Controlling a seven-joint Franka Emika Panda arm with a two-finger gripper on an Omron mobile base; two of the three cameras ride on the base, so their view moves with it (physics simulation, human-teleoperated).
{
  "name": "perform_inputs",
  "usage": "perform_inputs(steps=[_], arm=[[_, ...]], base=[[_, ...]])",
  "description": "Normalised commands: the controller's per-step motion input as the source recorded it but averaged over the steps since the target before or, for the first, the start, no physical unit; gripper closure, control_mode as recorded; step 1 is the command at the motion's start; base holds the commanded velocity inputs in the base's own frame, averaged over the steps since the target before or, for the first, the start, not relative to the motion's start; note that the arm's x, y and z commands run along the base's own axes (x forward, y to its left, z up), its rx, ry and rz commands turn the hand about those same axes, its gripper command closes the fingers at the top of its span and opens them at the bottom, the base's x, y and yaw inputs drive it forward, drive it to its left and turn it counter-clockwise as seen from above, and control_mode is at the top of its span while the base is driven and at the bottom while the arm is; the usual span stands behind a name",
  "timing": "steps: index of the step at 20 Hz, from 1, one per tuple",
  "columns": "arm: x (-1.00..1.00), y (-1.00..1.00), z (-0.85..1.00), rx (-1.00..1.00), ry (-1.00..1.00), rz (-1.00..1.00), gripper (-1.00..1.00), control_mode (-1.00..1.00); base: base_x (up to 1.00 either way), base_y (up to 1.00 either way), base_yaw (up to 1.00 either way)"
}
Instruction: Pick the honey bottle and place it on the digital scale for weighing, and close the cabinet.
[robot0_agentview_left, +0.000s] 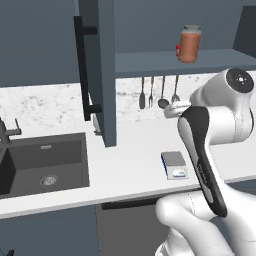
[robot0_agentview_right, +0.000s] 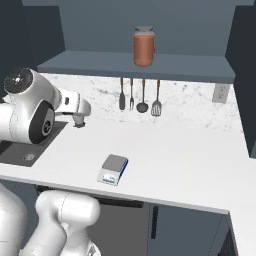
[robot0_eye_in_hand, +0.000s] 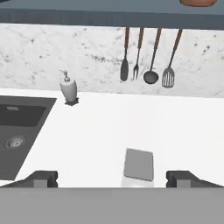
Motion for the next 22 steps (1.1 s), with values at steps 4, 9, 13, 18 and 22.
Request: perform_inputs(steps=[4,9,13,18,22], arm=[[-0.18,0.0,0.86,0.0,-0.2,0.0,-1.0,-1.0],[-0.18,-0.04,0.81,0.0,-0.12,0.0,-1.0,-1.0],[-0.27,-0.25,0.67,0.0,-0.13,0.0,-1.0,-1.0],[-0.1,-0.44,0.51,0.0,-0.12,-0.02,-1.0,-1.0],[0.02,-0.36,0.29,0.0,-0.12,-0.02,-1.0,-1.0]], base=[[0.0,0.0,0.0],[0.0,0.0,0.0],[0.0,0.0,0.0],[0.0,0.0,0.0],[0.0,0.0,0.0]])
